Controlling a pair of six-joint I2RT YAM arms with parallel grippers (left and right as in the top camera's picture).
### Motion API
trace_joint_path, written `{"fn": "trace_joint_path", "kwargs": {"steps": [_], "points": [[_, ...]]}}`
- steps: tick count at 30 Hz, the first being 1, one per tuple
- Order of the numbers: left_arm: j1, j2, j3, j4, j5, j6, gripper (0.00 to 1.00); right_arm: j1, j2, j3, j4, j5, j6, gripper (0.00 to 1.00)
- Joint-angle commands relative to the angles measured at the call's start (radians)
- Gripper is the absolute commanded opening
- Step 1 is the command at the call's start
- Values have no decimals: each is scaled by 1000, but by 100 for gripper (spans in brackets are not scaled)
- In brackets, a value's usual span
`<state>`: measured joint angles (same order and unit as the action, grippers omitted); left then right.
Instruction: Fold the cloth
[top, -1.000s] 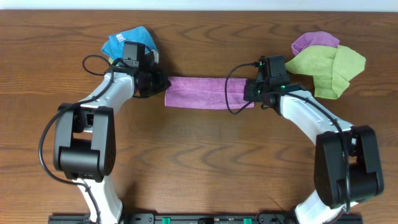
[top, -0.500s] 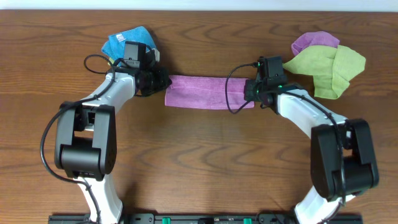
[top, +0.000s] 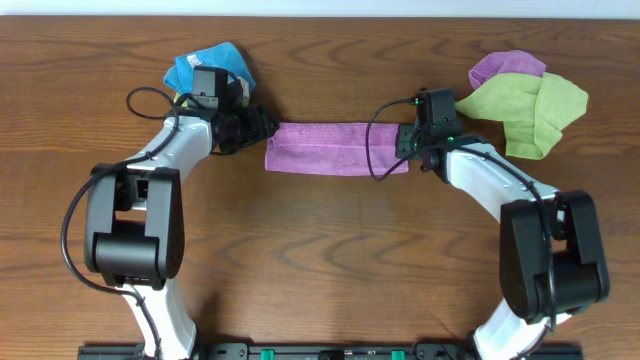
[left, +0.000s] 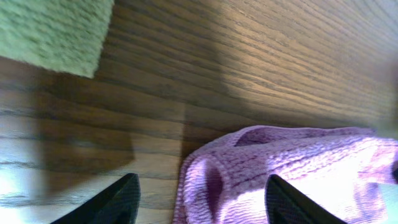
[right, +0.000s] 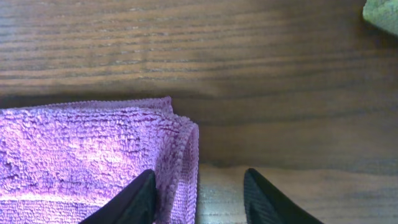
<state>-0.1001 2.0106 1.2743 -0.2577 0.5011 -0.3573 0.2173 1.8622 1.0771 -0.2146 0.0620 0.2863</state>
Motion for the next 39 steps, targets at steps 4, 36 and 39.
{"fn": "trace_joint_path", "kwargs": {"steps": [4,36,39], "points": [[23,-83,20,-10,-2,39,72,-8,-121,15,-43,11,116,56],[-226,8,20,-68,-314,156,6,-116,-252,-278,-2,-441,638,70],[-228,26,20,-44,-334,155,6,-105,-252,-292,0,-440,638,70]]}}
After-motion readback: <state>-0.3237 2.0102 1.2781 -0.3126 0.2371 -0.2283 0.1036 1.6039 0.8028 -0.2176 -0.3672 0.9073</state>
